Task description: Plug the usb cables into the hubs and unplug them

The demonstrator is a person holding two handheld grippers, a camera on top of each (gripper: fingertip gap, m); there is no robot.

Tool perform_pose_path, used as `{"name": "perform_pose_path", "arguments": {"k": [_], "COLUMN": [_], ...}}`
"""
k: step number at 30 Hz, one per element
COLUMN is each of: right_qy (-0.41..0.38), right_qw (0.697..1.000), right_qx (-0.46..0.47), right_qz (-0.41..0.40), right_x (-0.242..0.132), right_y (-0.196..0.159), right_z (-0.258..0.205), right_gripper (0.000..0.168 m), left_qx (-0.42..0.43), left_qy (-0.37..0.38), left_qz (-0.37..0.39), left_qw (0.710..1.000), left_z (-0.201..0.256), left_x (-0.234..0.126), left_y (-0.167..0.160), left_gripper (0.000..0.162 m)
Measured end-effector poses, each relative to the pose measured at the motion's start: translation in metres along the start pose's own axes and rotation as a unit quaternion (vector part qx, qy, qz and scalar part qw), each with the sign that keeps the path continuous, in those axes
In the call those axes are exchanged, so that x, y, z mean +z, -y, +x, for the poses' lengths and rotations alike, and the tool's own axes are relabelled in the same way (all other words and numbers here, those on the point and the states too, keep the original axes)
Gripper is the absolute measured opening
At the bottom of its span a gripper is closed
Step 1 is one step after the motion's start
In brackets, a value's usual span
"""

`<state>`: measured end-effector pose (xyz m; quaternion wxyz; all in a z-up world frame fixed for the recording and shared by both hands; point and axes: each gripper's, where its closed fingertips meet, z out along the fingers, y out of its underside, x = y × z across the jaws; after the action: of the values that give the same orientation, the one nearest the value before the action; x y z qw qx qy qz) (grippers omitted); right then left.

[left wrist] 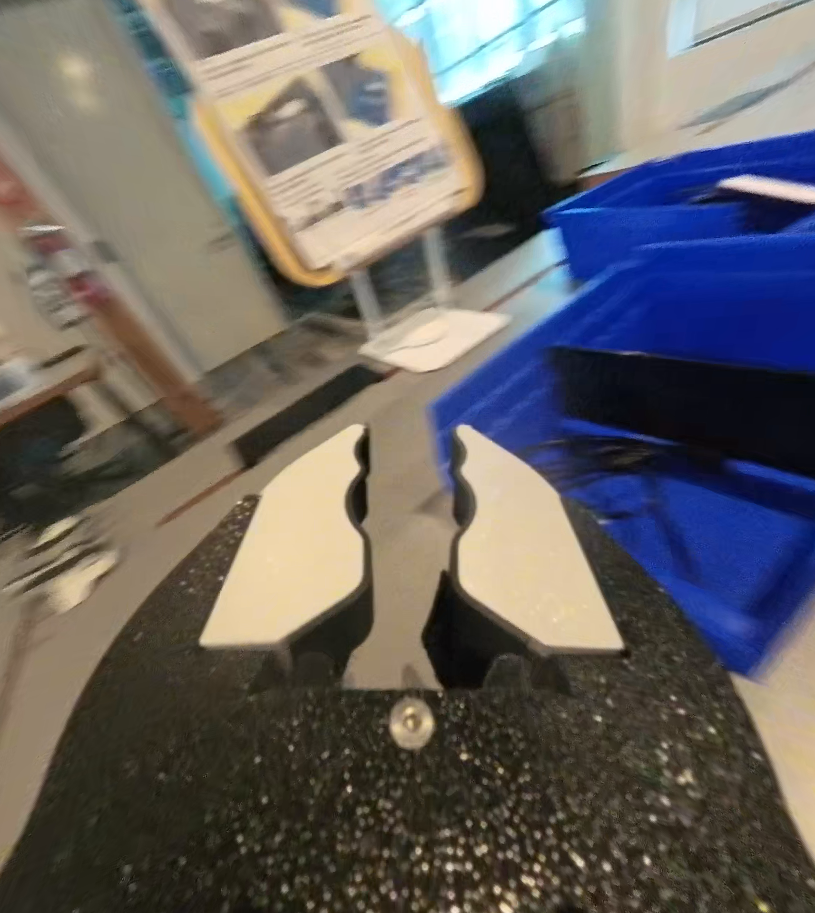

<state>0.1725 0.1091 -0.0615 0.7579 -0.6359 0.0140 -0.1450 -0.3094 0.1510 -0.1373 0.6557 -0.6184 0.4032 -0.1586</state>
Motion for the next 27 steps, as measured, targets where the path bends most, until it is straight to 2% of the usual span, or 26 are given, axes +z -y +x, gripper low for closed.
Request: {"name": "perform_pose_path", "arguments": {"k": [1, 2, 3, 4, 6, 11, 13, 15, 18, 21, 22, 24, 27], "right_qy": [0.000, 0.001, -0.004, -0.007, -0.012, 0.001, 0.014, 0.014, -0.001, -0.003, -0.015, -0.018, -0.006], "right_qw": [0.998, 0.995, 0.992, 0.987, 0.970, 0.917, 0.909, 0.906, 0.883, 0.853, 0.849, 0.850, 0.826], "right_qx": [-0.022, -0.031, -0.032, -0.038, -0.050, -0.009, -0.001, 0.003, -0.029, -0.048, -0.059, -0.075, -0.065], "right_qz": [-0.056, -0.095, -0.125, -0.158, -0.236, -0.400, -0.416, -0.422, -0.468, -0.520, -0.526, -0.521, -0.560], "right_x": [0.004, 0.008, 0.014, 0.020, 0.032, 0.050, 0.057, 0.066, 0.070, 0.070, 0.071, 0.076, 0.068], "right_y": [-0.013, -0.022, -0.030, -0.040, -0.066, -0.136, -0.150, -0.159, -0.182, -0.207, -0.213, -0.222, -0.239], "right_z": [0.015, 0.029, 0.044, 0.058, 0.086, 0.125, 0.127, 0.128, 0.135, 0.140, 0.146, 0.149, 0.148], "right_gripper": [0.030, 0.027, 0.031, 0.033, 0.037, 0.064, 0.056, 0.057, 0.069, 0.084, 0.092, 0.098, 0.091], "left_qx": [0.008, 0.016, 0.022, 0.026, 0.040, 0.044, 0.024, 0.009, 0.009, 0.020, 0.015, 0.001, 0.001], "left_qy": [0.063, 0.128, 0.177, 0.197, 0.193, 0.192, 0.203, 0.218, 0.223, 0.230, 0.228, 0.218, 0.215], "left_qz": [-0.008, -0.014, -0.025, -0.039, -0.052, -0.052, -0.041, -0.023, -0.003, 0.015, 0.024, 0.026, 0.018], "left_qw": [0.998, 0.991, 0.984, 0.979, 0.979, 0.979, 0.978, 0.976, 0.975, 0.973, 0.973, 0.976, 0.976], "left_z": [-0.025, -0.049, -0.067, -0.077, -0.082, -0.104, -0.115, -0.123, -0.123, -0.124, -0.123, -0.120, -0.121], "left_x": [-0.001, -0.004, -0.007, -0.007, -0.002, 0.012, 0.016, 0.018, 0.017, 0.012, 0.012, 0.013, 0.014], "left_y": [-0.005, -0.009, -0.013, -0.017, -0.022, -0.049, -0.062, -0.074, -0.086, -0.082, -0.080, -0.082, -0.086], "left_gripper": [0.019, 0.009, 0.004, 0.005, 0.011, 0.020, 0.021, 0.021, 0.020, 0.020, 0.019, 0.020, 0.020]}}
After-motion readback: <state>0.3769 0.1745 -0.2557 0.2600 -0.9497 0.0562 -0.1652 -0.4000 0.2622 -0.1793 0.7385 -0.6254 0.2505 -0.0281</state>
